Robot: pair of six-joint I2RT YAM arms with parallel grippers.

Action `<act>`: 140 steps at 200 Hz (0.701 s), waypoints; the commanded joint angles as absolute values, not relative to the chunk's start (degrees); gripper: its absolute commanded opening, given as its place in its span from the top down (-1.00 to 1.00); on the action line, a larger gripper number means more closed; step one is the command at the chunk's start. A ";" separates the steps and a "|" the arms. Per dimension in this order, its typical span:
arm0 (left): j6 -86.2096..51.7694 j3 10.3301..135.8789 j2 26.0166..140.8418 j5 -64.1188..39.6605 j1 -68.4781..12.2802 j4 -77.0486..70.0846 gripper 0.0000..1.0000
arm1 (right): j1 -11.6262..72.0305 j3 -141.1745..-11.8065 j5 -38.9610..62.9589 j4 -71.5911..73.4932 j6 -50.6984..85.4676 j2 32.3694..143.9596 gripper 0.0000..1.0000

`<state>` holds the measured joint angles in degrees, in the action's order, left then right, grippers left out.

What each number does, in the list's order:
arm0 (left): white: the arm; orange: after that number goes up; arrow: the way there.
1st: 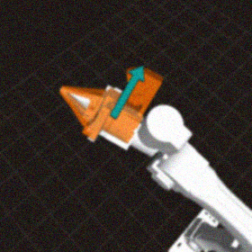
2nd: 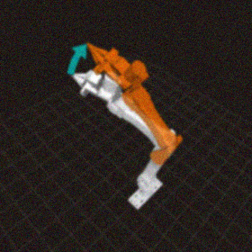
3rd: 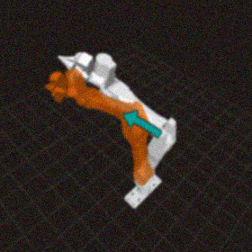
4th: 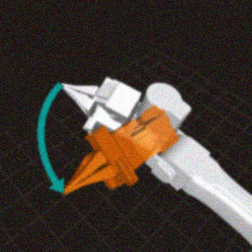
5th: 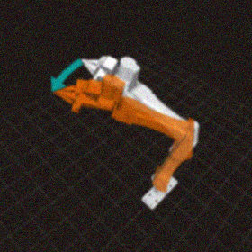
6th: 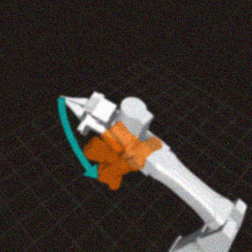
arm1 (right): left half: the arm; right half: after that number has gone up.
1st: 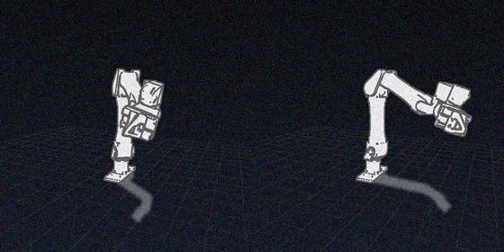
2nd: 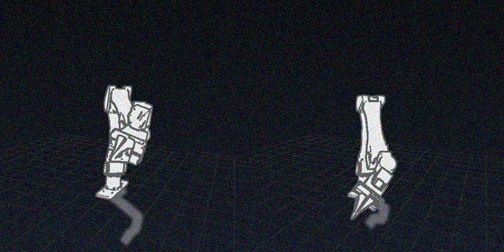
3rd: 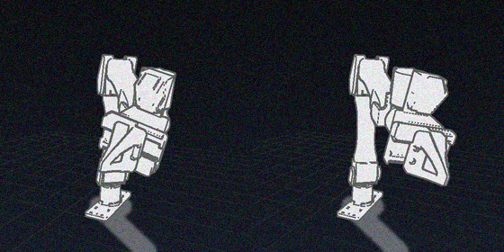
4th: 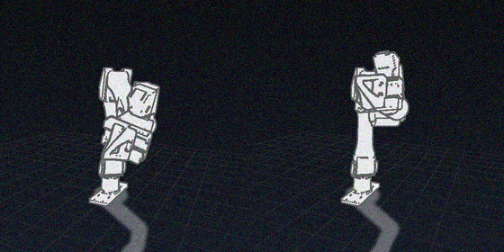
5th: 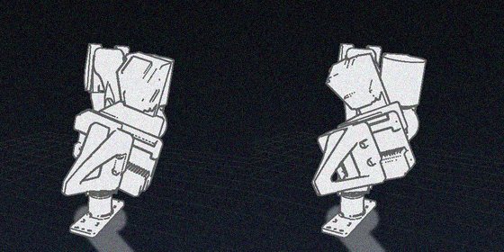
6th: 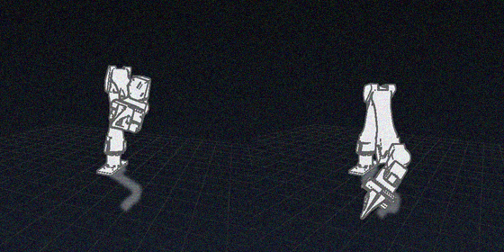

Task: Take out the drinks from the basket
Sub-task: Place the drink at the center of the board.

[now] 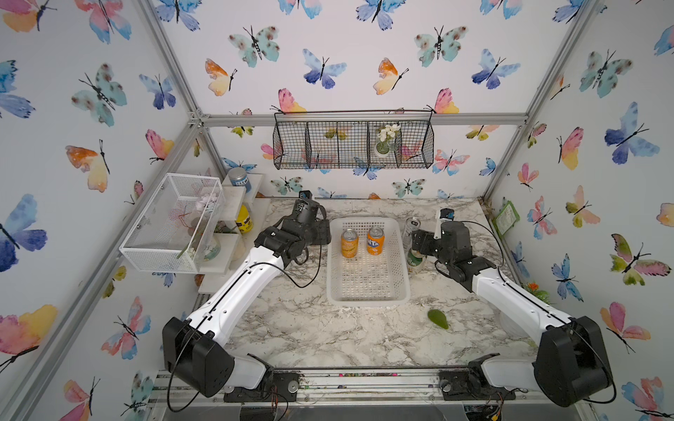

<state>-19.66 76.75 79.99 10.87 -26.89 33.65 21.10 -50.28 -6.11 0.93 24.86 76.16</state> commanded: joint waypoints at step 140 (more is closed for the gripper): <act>-24.41 71.13 90.13 13.71 -22.25 24.76 -0.26 | 21.27 -49.31 -6.22 2.46 24.96 75.68 -0.67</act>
<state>-23.22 70.91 89.67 11.53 -23.35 29.71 21.10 -50.26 -6.11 0.97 24.86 76.16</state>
